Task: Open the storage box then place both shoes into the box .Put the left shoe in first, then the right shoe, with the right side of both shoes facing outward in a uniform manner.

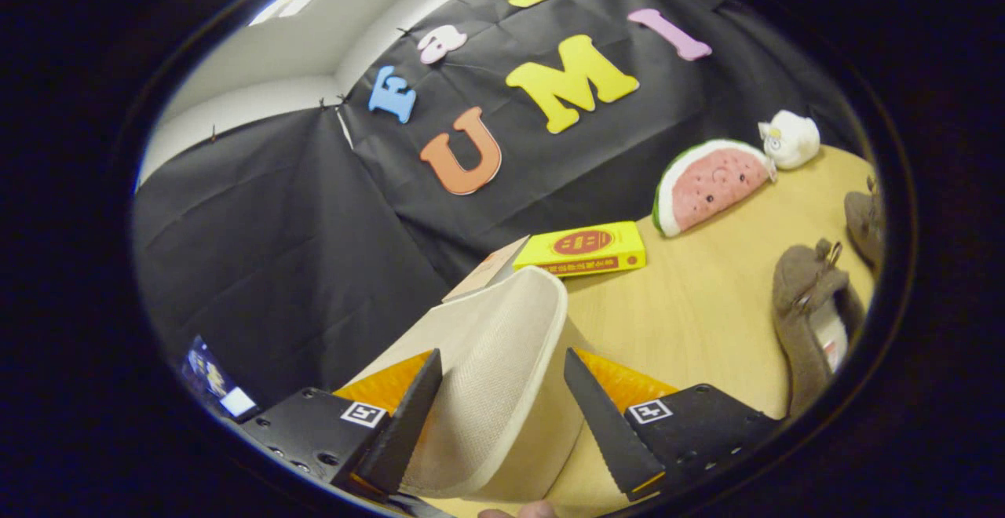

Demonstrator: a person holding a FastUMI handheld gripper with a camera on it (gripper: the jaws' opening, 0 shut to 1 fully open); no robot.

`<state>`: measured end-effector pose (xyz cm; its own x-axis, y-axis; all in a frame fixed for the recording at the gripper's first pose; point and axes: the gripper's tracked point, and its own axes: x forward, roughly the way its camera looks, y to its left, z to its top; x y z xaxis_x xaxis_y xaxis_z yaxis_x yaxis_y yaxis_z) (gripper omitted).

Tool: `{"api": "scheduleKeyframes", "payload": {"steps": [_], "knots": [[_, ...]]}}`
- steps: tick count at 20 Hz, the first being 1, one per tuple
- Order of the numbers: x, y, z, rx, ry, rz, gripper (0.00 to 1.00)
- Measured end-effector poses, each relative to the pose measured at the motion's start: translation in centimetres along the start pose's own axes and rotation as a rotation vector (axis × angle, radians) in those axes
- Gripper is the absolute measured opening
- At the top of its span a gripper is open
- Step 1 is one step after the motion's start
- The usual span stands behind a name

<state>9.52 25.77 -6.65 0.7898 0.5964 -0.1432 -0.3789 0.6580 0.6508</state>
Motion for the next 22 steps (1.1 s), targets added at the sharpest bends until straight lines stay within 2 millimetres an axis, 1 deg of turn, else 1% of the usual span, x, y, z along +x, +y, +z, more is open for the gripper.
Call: {"api": "scheduleKeyframes", "payload": {"steps": [6,8,10,11,12,13,15,16,17,18,19,20,22], "knots": [[1.1,0.2,-1.8,0.275,0.101,0.1,0.96],[1.2,0.5,-1.5,0.34,0.116,0.129,0.96],[0.9,1.1,-0.9,0.335,0.107,0.139,0.9],[0.5,1.3,-0.3,0.323,0.096,0.147,0.78],[0.4,1.6,0.0,0.311,0.087,0.156,0.69],[-0.3,1.7,0.6,0.295,0.08,0.164,0.68],[-0.9,1.4,1.7,0.304,0.043,0.129,0.42],[-1.0,1.9,1.8,0.302,0.055,0.139,0.29],[-0.9,2.4,1.4,0.287,0.073,0.138,0.16],[-0.7,2.3,1.5,0.274,0.074,0.112,0.13],[-1.2,2.3,2.4,0.278,0.067,0.115,0.1],[-1.0,2.6,2.4,0.254,0.078,0.115,0.07],[-0.8,4.0,3.5,0.207,0.067,0.12,0.06]]}}
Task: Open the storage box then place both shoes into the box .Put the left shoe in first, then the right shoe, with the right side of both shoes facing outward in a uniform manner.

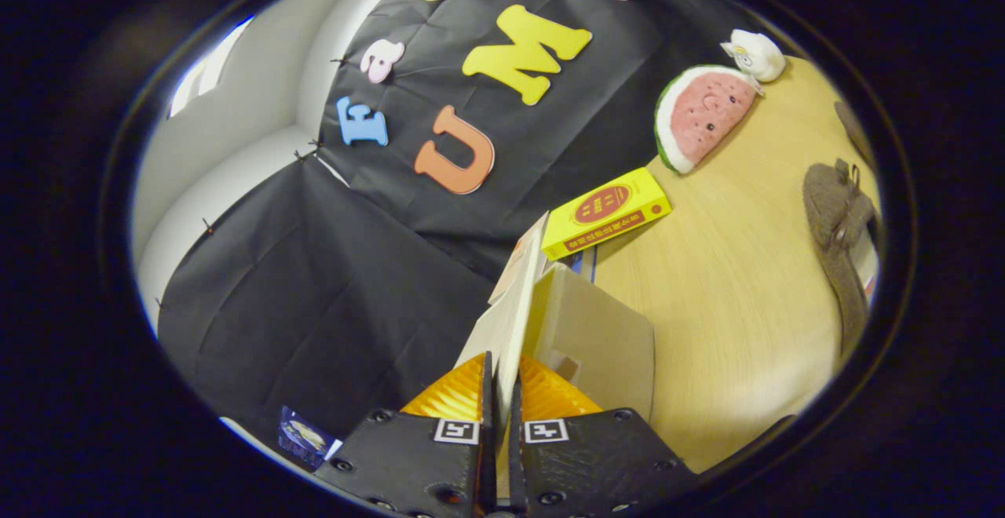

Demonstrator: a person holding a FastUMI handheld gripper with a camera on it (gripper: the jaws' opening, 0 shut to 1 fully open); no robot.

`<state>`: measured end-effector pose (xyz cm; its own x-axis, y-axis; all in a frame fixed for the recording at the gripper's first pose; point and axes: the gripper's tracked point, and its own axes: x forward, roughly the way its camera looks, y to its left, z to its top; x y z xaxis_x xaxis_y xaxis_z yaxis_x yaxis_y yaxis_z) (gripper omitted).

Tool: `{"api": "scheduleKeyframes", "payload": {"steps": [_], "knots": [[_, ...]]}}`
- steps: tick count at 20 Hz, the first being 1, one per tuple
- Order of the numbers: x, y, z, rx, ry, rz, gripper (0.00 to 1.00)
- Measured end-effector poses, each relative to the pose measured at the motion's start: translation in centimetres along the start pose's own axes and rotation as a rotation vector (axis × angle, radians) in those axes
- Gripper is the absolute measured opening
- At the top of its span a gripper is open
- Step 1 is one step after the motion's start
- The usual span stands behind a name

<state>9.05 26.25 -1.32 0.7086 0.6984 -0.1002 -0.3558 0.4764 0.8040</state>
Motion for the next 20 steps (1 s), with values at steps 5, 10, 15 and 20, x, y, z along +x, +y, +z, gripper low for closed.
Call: {"api": "scheduleKeyframes", "payload": {"steps": [5,10,15,20], "knots": [[0.9,7.7,1.8,-0.198,0.002,0.024,0.06],[3.7,15.9,1.1,-0.377,0.029,0.039,0.07],[7.5,21.8,-1.7,-0.503,0.046,0.055,0.15],[11.6,25.3,-5.3,-0.589,0.074,0.094,0.27]]}}
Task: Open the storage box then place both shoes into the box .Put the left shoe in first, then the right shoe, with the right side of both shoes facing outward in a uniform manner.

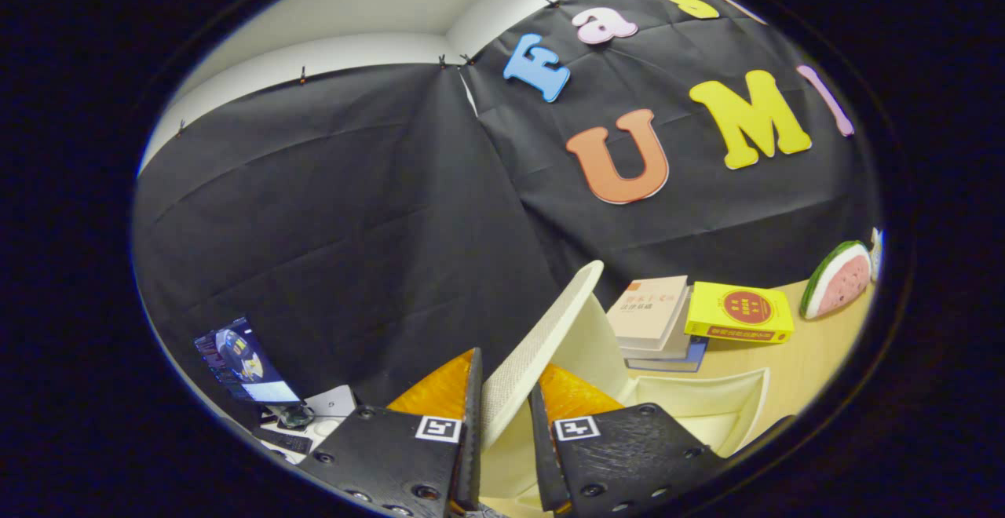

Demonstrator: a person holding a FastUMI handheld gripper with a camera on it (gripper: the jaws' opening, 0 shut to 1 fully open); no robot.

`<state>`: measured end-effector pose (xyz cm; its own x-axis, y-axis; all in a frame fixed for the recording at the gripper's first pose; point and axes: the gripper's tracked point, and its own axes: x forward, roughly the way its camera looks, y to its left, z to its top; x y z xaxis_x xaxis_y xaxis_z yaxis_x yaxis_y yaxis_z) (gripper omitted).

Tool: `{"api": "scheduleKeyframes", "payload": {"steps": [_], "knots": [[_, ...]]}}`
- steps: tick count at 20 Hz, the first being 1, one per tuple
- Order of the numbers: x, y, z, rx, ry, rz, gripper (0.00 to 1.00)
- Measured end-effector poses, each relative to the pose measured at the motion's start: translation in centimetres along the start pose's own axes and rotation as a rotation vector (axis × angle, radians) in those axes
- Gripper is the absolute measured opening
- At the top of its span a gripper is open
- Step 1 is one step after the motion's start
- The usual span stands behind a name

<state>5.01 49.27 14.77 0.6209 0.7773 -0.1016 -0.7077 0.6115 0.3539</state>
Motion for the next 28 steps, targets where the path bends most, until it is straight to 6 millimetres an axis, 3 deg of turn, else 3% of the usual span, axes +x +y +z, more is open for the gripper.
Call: {"api": "scheduleKeyframes", "payload": {"steps": [2,3,6,9,12,16,20,24,28], "knots": [[1.7,1.2,-0.8,-0.035,0.015,0.022,0.33],[2.5,2.0,-1.3,-0.064,0.02,0.039,0.4],[3.6,3.2,-2.1,-0.193,-0.002,0.038,0.69],[4.0,4.0,-3.0,-0.201,-0.014,0.045,0.98],[4.5,3.9,-3.4,-0.179,-0.008,0.055,0.98],[5.6,6.7,-3.7,-0.18,0.031,0.12,0.95],[5.7,7.5,-3.9,-0.216,0.022,0.115,0.95],[4.5,5.1,-4.1,-0.246,0.002,0.04,0.95],[0.4,0.3,-3.3,-0.279,-0.065,-0.077,0.95]]}}
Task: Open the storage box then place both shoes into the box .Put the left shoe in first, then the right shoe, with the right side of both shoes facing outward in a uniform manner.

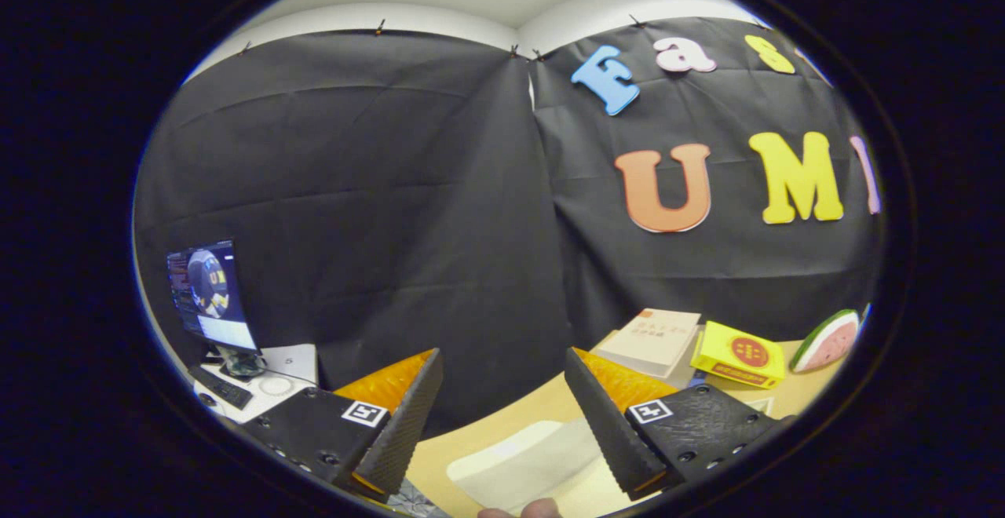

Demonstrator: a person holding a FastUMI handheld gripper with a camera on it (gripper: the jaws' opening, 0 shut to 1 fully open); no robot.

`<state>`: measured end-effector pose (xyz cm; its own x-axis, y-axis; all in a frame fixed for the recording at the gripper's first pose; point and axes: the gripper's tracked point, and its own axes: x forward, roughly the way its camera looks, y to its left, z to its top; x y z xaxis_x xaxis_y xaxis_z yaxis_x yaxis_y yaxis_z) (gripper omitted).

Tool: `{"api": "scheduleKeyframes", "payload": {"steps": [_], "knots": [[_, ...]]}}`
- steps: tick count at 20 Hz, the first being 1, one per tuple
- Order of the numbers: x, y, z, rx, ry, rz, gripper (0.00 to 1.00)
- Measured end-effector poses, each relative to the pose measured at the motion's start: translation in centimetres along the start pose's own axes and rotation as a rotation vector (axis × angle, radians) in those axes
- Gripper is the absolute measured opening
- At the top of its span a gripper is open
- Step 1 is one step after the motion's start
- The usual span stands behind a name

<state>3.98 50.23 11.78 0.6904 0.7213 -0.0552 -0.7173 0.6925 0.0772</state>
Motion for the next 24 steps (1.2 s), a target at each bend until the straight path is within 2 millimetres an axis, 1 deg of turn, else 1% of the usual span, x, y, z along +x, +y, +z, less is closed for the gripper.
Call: {"api": "scheduleKeyframes", "payload": {"steps": [3,5,7,8,10,12,14,15,16,17,20,22,24], "knots": [[-4.4,-4.7,0.3,-0.021,-0.045,-0.1,0.95],[-8.0,-8.7,0.2,-0.036,-0.056,-0.173,0.96],[-12.1,-13.6,-0.4,-0.027,-0.062,-0.251,0.97],[-14.4,-16.5,-0.8,-0.022,-0.059,-0.3,0.97],[-19.0,-22.6,-2.2,-0.03,-0.037,-0.403,0.97],[-23.8,-28.1,-3.6,-0.027,-0.012,-0.493,0.96],[-27.8,-32.6,-5.3,-0.033,0.026,-0.573,0.96],[-29.4,-34.7,-6.6,-0.034,0.058,-0.609,0.95],[-30.7,-36.4,-8.1,-0.029,0.095,-0.634,0.95],[-31.6,-37.7,-9.8,-0.01,0.142,-0.657,0.95],[-32.9,-40.8,-14.9,0.065,0.265,-0.698,0.95],[-33.4,-42.1,-18.2,0.125,0.349,-0.719,0.96],[-33.1,-42.8,-21.3,0.183,0.439,-0.718,0.96]]}}
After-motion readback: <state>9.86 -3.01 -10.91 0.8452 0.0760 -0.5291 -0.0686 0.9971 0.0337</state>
